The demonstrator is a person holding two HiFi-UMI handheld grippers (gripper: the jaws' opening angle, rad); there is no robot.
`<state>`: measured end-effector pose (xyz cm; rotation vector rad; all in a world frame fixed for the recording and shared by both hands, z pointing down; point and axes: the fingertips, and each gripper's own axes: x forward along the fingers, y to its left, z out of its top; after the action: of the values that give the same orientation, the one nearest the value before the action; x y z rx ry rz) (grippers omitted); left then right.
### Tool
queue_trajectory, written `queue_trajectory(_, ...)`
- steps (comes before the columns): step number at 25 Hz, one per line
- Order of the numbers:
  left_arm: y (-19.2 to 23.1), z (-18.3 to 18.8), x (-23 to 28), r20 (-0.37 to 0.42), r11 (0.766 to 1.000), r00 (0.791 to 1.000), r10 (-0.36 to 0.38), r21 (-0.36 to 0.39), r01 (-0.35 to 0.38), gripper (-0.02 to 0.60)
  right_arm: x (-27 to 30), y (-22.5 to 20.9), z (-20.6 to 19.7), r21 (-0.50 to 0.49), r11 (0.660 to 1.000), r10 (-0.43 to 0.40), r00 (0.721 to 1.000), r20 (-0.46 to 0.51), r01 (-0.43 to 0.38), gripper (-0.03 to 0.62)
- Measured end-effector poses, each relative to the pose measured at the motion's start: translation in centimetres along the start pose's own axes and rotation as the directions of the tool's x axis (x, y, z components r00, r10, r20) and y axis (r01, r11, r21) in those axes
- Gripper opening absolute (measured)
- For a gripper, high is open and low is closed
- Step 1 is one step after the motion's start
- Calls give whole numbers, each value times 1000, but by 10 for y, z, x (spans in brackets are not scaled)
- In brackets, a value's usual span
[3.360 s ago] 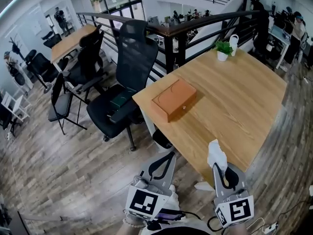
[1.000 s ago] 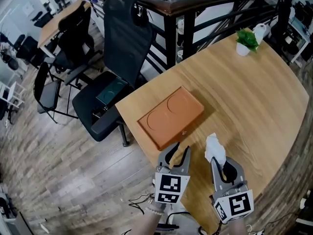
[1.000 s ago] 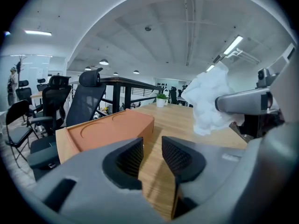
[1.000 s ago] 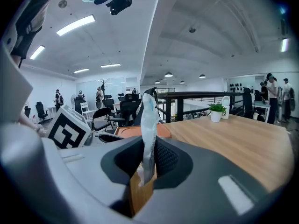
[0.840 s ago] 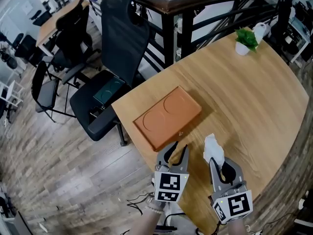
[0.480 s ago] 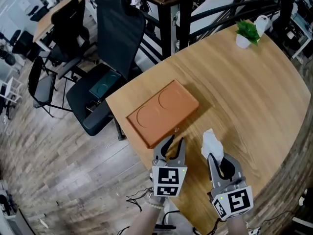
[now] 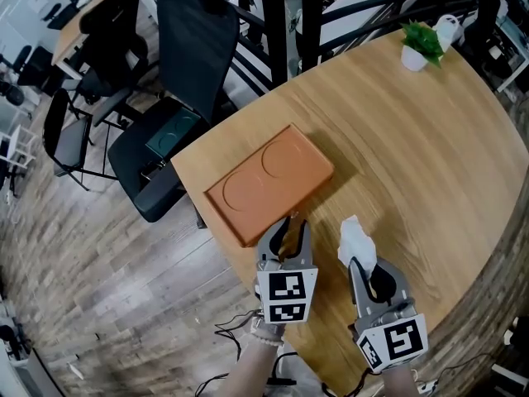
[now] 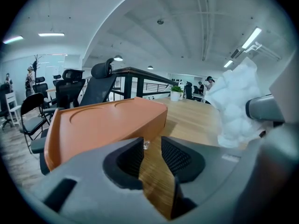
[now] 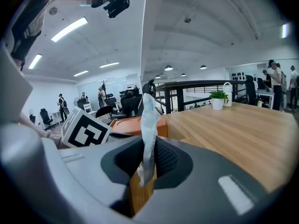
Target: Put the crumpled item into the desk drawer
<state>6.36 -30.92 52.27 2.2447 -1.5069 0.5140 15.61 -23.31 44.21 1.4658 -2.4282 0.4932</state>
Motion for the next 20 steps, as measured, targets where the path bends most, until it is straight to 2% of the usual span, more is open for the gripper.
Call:
queue_trajectory(11, 1, -6, 9, -20, 999, 999, 42, 9, -42, 104, 2, -3, -5, 5, 1000, 12, 1000, -11, -12, 63)
queue_trajectory(13, 5, -6, 9, -26, 998, 998, 65, 22, -65, 68, 1, -4, -6, 6, 1000, 11, 1000, -14, -11, 61)
queue_trajectory(14, 7, -7, 8, -29, 997, 997, 74, 28, -73, 19, 1, -5, -7, 7, 1000, 11, 1000, -16, -11, 62)
queue_trajectory(20, 4, -11, 12, -28, 996, 997, 65, 56, -64, -2, 3, -5, -10, 11, 1000, 13, 1000, -23, -12, 62)
